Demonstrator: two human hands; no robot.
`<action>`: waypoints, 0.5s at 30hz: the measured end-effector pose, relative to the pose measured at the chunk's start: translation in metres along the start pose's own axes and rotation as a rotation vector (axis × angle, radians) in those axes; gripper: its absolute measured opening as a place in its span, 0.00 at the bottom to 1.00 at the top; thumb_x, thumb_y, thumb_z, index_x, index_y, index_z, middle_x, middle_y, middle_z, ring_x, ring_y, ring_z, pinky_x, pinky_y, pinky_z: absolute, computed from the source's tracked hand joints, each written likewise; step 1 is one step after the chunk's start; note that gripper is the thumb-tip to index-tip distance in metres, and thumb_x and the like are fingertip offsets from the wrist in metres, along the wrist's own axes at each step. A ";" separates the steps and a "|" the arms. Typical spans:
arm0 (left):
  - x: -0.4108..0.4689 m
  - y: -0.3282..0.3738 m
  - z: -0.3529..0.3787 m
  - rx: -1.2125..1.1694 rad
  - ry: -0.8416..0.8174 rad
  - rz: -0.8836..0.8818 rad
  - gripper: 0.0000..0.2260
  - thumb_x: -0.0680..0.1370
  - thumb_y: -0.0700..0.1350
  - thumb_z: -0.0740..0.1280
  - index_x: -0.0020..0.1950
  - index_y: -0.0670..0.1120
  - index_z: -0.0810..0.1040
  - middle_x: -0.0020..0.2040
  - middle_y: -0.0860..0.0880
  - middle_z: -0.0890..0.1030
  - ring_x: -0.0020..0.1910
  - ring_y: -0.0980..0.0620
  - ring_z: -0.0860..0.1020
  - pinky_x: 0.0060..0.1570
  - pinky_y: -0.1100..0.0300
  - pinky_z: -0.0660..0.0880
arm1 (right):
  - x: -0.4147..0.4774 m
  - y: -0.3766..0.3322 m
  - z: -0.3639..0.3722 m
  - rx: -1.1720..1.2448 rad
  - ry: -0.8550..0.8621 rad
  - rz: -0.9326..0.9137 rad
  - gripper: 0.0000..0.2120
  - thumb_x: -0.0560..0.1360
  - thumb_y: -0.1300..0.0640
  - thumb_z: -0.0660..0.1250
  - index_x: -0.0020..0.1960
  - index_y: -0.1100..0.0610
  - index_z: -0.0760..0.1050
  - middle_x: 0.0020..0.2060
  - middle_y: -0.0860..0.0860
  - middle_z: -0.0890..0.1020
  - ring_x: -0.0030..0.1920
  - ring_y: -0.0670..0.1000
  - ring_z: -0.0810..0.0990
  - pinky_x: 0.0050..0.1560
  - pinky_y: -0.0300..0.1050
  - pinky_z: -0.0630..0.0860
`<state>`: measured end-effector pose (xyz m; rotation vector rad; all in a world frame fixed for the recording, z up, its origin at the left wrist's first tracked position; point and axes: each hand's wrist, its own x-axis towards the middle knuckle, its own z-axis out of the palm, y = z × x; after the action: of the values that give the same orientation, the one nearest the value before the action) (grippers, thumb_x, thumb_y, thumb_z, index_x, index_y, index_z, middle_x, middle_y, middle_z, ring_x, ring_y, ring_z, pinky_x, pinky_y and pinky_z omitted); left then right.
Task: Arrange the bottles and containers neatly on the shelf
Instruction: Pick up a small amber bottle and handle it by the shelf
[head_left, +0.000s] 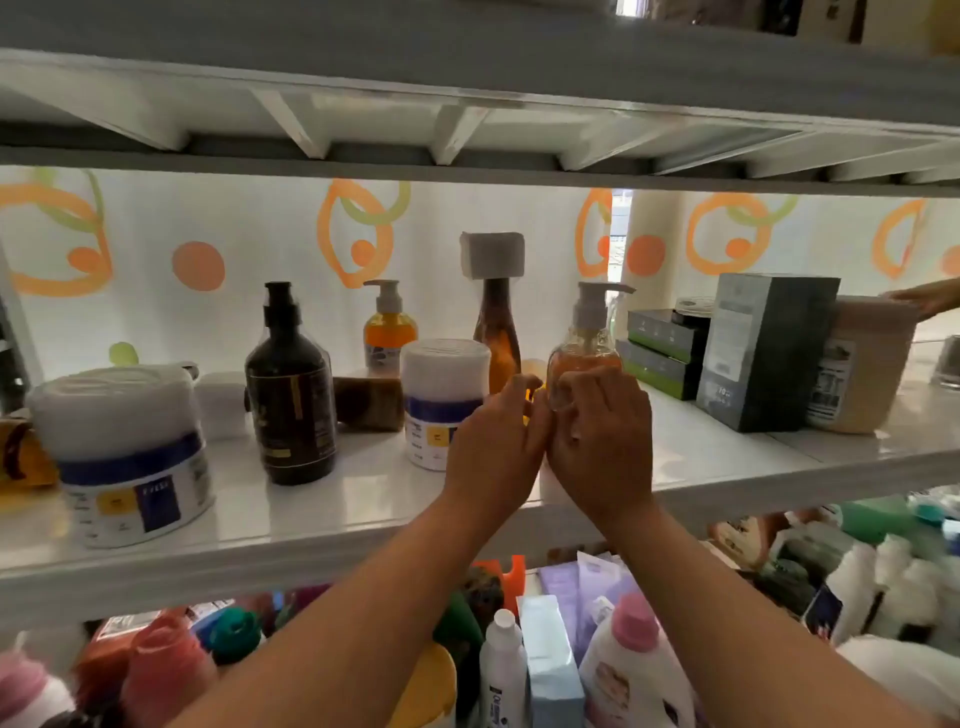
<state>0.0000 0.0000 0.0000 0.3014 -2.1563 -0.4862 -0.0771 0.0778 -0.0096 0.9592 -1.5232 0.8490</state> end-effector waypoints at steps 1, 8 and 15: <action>0.001 -0.001 0.004 0.007 0.008 0.008 0.17 0.80 0.56 0.52 0.61 0.49 0.72 0.53 0.50 0.82 0.49 0.53 0.81 0.39 0.77 0.64 | -0.001 0.004 -0.001 0.018 0.018 0.034 0.07 0.72 0.58 0.67 0.46 0.56 0.70 0.39 0.57 0.79 0.40 0.53 0.75 0.42 0.46 0.75; 0.011 -0.003 0.025 -0.056 -0.014 -0.087 0.15 0.79 0.59 0.55 0.58 0.51 0.68 0.45 0.51 0.81 0.41 0.55 0.79 0.41 0.64 0.75 | -0.003 0.024 -0.005 0.161 -0.001 0.321 0.09 0.72 0.56 0.56 0.45 0.62 0.69 0.37 0.55 0.73 0.36 0.48 0.69 0.36 0.35 0.65; 0.017 0.001 0.028 -0.119 -0.038 -0.104 0.27 0.70 0.65 0.65 0.61 0.53 0.61 0.48 0.53 0.76 0.44 0.53 0.79 0.45 0.62 0.79 | 0.009 0.053 0.006 0.218 -0.201 0.708 0.12 0.74 0.69 0.59 0.56 0.62 0.70 0.54 0.58 0.76 0.51 0.51 0.73 0.48 0.39 0.69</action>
<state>-0.0329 0.0011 -0.0025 0.3414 -2.1455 -0.6811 -0.1287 0.0939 -0.0030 0.6612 -2.0166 1.4745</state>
